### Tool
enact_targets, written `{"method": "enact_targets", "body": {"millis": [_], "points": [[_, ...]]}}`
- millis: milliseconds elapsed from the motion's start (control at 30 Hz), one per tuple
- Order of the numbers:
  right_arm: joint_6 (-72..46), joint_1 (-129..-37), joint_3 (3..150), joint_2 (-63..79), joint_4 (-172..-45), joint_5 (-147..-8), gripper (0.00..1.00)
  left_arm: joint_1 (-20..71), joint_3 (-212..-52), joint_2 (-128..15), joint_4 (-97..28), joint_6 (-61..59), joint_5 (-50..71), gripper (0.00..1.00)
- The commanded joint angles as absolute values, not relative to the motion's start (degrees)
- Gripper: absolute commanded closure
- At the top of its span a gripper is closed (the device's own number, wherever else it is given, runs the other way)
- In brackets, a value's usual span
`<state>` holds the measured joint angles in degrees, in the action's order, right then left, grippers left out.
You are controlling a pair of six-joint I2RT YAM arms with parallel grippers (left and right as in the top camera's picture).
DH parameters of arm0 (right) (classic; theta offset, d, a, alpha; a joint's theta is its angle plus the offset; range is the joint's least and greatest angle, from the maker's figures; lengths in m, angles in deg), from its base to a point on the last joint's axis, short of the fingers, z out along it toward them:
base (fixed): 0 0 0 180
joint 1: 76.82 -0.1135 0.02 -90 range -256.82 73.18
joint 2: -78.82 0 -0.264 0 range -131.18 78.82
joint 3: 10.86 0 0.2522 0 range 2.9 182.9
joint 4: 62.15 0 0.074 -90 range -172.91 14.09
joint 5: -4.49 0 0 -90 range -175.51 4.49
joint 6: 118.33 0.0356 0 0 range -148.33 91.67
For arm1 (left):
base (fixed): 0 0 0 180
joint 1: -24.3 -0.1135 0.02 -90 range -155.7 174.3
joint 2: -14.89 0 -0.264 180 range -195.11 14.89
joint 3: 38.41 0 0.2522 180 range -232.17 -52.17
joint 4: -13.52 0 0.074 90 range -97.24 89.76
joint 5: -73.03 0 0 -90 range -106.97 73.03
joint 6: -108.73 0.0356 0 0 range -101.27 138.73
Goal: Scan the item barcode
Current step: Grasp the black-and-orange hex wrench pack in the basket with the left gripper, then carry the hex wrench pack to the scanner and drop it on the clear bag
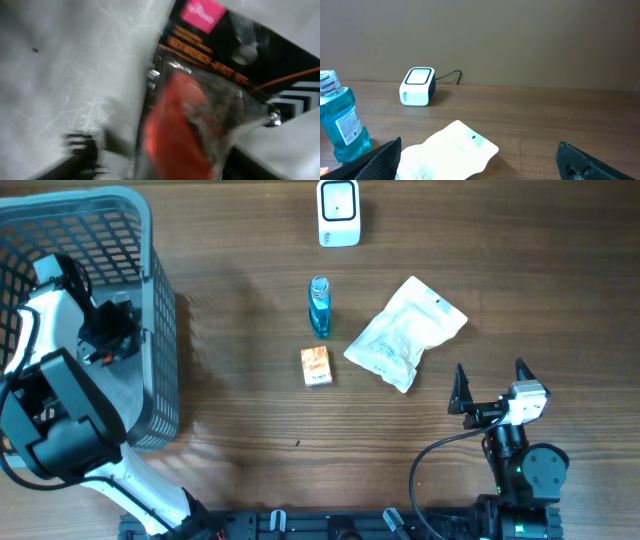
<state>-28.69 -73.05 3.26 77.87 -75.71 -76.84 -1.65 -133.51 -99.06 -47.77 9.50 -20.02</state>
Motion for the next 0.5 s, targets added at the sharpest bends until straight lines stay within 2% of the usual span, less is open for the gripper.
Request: {"method": "enact_targets", "body": {"millis": [0, 100, 200, 467], "points": [[-29.65, -73.27, 3.21, 78.17, -75.46, -77.41, 0.0, -2.2, -131.5, -99.89, -46.94, 9.74, -20.02, 0.52], [-29.63, -73.27, 3.21, 78.17, -75.46, -77.39, 0.0, -2.2, -130.84, -99.89, -46.13, 9.71, -20.04, 0.58], [-29.65, -73.27, 3.21, 78.17, -75.46, -77.41, 0.0, -2.24, -131.43, -99.76, -46.09, 9.32, -20.04, 0.96], [-29.65, -73.27, 3.21, 78.17, -75.46, -77.41, 0.0, -2.22, -140.37, -92.68, -52.01, 7.57, -18.71, 0.96]]}}
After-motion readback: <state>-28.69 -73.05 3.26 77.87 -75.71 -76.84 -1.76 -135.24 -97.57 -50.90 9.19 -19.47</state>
